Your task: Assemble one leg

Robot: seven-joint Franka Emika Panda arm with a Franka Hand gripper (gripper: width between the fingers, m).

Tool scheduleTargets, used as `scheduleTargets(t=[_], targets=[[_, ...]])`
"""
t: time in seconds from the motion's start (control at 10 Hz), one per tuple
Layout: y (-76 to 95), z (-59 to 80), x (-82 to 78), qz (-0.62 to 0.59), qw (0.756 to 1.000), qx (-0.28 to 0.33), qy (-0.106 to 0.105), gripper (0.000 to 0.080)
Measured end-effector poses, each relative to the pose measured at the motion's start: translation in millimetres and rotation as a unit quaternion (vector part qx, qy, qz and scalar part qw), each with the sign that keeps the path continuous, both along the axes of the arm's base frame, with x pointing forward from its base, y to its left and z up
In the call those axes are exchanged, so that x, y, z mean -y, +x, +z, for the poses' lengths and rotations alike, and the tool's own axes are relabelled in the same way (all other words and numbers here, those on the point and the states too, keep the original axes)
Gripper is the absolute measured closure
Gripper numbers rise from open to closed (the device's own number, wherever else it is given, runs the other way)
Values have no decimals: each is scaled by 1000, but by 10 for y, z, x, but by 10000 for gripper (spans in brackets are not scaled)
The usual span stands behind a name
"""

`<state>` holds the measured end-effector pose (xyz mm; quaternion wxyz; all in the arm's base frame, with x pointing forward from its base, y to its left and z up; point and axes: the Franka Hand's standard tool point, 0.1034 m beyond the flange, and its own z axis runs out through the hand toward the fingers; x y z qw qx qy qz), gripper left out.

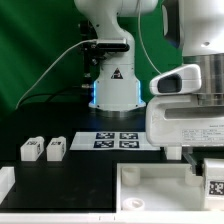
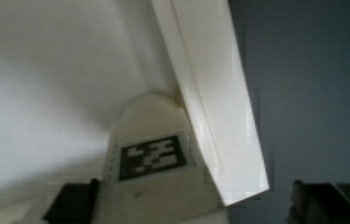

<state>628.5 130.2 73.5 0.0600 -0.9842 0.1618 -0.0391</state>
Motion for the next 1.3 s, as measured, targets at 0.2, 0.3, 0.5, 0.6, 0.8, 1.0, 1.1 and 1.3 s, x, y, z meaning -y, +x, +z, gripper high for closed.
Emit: scheduleTargets(t=[0.2,0.3,0.5,0.6,0.8,1.0,1.1,1.3], targets=[[0,-8,46,-95,995,-10,7,428],[7,-9,72,-141,990,-14,11,489],[16,-16,145,-280,959,-31,33,495],[14,-21,137,-352,934,-40,41,495],[26,-29,118,-497,863,-66,59,496],[41,-38,66,-623,773,-92,72,501],[39,-39,65,-649,751,-95,74,501],[41,-39,54,-692,711,-97,80,501]])
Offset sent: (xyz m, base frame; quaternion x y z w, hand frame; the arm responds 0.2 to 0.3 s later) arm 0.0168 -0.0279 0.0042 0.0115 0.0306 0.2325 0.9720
